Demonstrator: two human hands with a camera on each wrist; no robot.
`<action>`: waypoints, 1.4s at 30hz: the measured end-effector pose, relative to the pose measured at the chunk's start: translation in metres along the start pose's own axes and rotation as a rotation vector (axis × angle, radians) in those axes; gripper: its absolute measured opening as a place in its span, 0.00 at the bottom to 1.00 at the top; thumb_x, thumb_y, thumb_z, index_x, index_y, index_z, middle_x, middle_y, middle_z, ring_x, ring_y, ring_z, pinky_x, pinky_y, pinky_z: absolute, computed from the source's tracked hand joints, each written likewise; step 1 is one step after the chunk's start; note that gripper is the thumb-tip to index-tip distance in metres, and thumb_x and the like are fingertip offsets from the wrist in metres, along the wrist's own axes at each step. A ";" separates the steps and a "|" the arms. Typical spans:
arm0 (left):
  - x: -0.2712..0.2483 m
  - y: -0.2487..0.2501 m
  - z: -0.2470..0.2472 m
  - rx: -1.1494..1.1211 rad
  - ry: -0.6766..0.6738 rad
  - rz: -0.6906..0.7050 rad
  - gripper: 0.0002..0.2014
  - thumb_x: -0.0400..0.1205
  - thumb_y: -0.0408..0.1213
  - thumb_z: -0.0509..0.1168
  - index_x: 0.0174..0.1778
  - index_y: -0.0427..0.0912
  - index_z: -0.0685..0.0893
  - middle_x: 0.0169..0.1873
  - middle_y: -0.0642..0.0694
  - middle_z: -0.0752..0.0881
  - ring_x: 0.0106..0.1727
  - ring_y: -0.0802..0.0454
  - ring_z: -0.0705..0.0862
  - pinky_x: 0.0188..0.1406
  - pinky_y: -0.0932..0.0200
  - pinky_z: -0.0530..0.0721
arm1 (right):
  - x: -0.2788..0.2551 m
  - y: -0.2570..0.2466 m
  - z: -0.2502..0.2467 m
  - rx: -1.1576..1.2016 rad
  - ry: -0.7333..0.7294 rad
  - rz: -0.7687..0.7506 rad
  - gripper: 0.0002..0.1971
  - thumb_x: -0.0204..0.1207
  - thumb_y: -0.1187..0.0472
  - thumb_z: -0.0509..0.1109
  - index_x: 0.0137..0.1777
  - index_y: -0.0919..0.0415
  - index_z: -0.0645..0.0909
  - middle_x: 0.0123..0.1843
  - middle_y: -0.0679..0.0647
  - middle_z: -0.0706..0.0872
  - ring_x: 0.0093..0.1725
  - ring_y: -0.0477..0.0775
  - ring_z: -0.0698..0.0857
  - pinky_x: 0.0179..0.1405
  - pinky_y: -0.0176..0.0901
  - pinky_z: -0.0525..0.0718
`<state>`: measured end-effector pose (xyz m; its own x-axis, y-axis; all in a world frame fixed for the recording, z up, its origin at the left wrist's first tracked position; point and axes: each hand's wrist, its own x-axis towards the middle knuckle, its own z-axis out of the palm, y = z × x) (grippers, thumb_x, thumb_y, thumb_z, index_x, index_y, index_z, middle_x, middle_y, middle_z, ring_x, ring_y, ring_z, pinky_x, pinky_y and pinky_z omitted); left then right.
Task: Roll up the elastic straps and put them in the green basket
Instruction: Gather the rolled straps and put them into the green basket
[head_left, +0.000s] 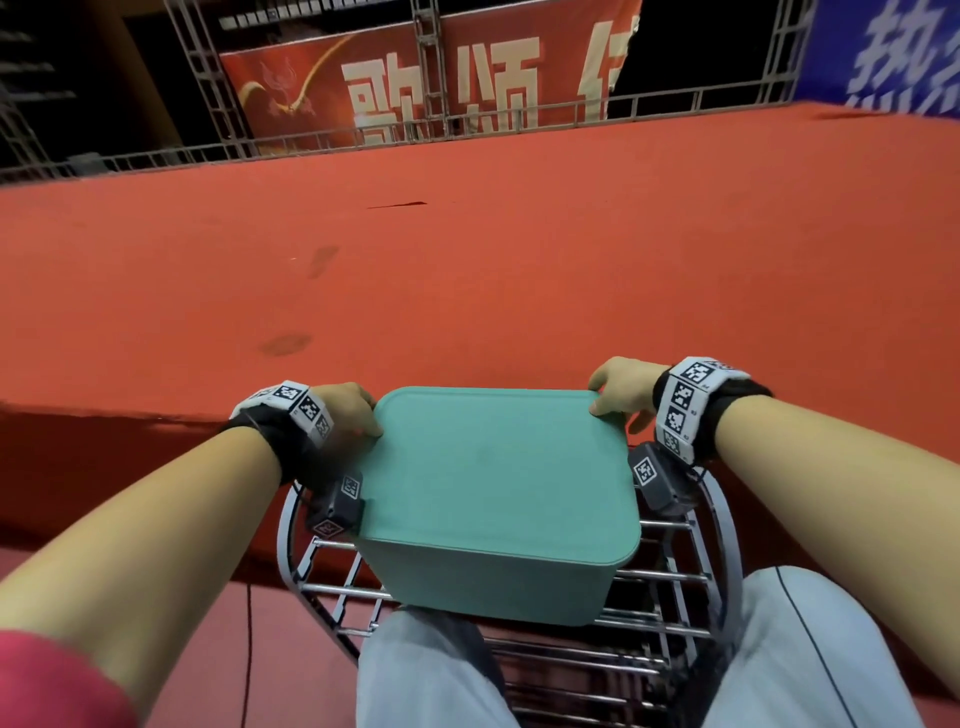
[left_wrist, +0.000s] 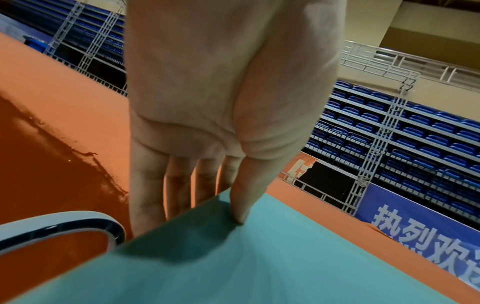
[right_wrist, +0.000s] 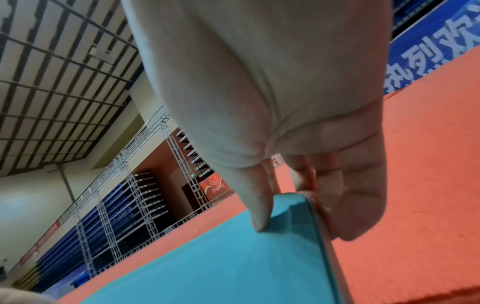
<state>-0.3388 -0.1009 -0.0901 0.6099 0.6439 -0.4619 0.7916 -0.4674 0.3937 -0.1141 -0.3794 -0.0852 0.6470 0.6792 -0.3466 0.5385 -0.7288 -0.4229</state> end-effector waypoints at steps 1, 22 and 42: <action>0.003 0.004 -0.001 0.019 0.016 0.010 0.15 0.82 0.30 0.69 0.64 0.32 0.84 0.41 0.39 0.86 0.40 0.44 0.84 0.52 0.45 0.88 | 0.002 -0.002 -0.002 -0.025 -0.001 -0.010 0.17 0.83 0.65 0.67 0.69 0.70 0.81 0.64 0.66 0.86 0.49 0.57 0.81 0.57 0.58 0.87; 0.049 0.008 -0.009 -0.043 0.056 0.144 0.11 0.87 0.33 0.65 0.65 0.39 0.83 0.56 0.39 0.84 0.49 0.41 0.86 0.32 0.46 0.91 | 0.041 0.008 -0.013 -0.048 -0.108 -0.184 0.08 0.82 0.66 0.70 0.58 0.60 0.86 0.50 0.55 0.84 0.52 0.62 0.89 0.41 0.55 0.93; 0.073 0.018 -0.018 -0.009 -0.107 0.098 0.04 0.88 0.27 0.61 0.52 0.34 0.82 0.43 0.36 0.84 0.41 0.40 0.85 0.27 0.47 0.89 | 0.060 0.009 -0.016 -0.064 -0.184 -0.171 0.03 0.84 0.67 0.67 0.53 0.61 0.83 0.50 0.58 0.86 0.52 0.62 0.88 0.47 0.57 0.92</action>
<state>-0.2807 -0.0513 -0.1021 0.6852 0.5273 -0.5025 0.7280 -0.5192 0.4478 -0.0620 -0.3471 -0.0969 0.4374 0.7931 -0.4240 0.6686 -0.6020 -0.4364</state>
